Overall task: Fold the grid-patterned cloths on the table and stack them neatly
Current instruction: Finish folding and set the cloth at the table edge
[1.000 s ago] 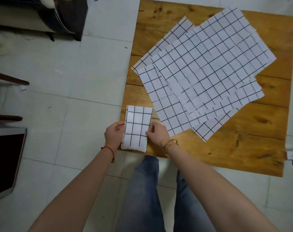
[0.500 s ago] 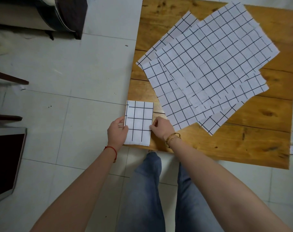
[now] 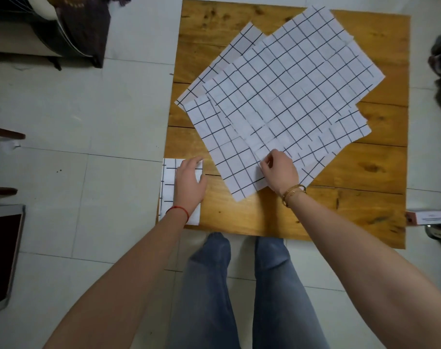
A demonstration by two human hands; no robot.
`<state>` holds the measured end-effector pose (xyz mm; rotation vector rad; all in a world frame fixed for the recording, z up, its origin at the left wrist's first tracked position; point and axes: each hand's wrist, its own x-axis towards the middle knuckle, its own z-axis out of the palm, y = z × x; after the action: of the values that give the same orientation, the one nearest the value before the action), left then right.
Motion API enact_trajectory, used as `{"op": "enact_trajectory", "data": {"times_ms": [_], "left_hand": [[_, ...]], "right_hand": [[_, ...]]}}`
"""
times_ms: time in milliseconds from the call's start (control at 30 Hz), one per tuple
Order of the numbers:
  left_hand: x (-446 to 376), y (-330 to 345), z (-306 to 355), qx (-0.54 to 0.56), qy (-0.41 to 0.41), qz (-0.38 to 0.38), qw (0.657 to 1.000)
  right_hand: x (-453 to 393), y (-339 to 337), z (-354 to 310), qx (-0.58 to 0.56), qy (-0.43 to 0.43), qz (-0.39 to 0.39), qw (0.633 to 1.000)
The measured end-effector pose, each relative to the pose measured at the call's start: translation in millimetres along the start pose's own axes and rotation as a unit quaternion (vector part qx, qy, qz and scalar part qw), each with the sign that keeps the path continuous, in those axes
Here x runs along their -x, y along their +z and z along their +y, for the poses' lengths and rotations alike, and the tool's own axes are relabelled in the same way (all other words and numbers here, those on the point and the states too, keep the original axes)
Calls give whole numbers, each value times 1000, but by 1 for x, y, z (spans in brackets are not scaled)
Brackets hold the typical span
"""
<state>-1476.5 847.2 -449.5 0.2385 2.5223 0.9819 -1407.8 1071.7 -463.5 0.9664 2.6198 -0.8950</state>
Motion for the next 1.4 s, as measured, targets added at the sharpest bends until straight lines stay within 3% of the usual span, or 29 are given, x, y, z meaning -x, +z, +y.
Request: {"op": "enact_trajectory", "data": {"times_ms": [200,567,833,967,1133,1400], "left_hand": [[-27,35,43,-9,9,-19,1000],[-53,87,88,-75,19,-36,996],[-46,102,105,-149,39,-58,986],[-44,109,116,-185,62,-45,980],[-42,109,153,-153,84,5,985],[-37,73,218,-168,181,-42,968]], "right_hand": [[-29,-31,37,12,-8,-10,1000],[-48,-22,54,173,-155,-110,966],[-59,-36,72,110,-191,-122,968],[-59,-60,85,12,-204,-112,972],[-49,-97,91,-10,-224,-102,969],[-23,-161,50,98,-280,18,955]]}}
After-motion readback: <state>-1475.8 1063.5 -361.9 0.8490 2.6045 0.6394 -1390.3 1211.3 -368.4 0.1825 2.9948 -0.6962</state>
